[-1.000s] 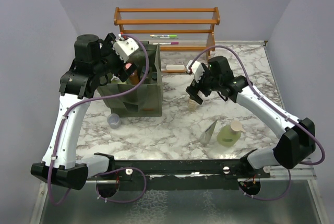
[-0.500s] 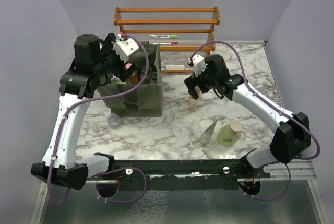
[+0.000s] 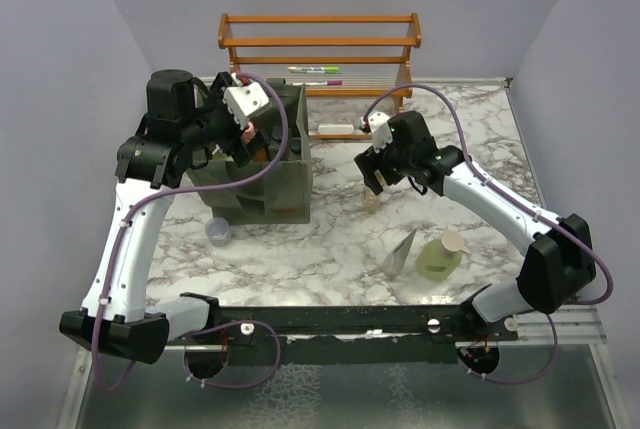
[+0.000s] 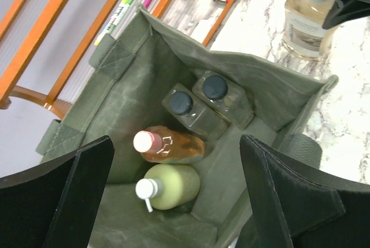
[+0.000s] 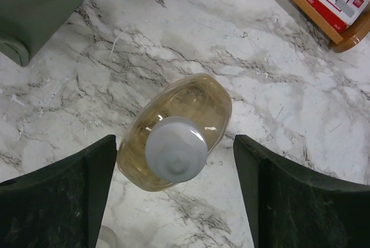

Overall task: Place the personal care products into the canvas bag
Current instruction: Pick up the care product from the center of the board.

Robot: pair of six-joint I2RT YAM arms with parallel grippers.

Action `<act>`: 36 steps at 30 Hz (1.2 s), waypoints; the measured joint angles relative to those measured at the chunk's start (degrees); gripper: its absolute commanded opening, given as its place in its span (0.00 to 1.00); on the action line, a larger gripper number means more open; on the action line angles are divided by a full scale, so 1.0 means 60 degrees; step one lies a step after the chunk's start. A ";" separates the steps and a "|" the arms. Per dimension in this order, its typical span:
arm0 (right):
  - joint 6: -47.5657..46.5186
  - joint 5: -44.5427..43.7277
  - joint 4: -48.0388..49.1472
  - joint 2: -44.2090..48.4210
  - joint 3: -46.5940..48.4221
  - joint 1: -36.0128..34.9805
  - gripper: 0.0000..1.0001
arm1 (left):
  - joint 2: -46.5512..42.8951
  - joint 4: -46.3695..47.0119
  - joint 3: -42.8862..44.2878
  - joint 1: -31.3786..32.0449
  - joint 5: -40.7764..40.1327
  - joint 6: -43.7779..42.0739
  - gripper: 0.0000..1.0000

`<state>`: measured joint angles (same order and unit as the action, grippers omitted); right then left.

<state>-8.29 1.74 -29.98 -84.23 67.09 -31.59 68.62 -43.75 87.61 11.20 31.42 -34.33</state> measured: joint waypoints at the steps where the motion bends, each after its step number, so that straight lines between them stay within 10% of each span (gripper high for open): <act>1: 0.0007 -0.0033 -0.0040 0.0000 0.0000 -0.0004 0.77 | 0.0000 -0.0055 0.0000 0.0000 0.0076 -0.0025 0.93; 21: 0.0051 -0.0565 -0.0404 -0.0554 0.0004 0.0000 0.74 | -0.0018 -0.1468 0.0000 0.0029 0.1752 -0.1009 0.93; 36: 0.0284 -0.0335 -0.0350 -0.0841 0.0058 0.0000 0.33 | 0.0022 -0.0510 -0.0703 0.0474 0.2361 0.0433 0.89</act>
<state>-6.59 -0.27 -32.08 -89.27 67.44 -31.59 68.75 -46.81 83.40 14.04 45.58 -31.73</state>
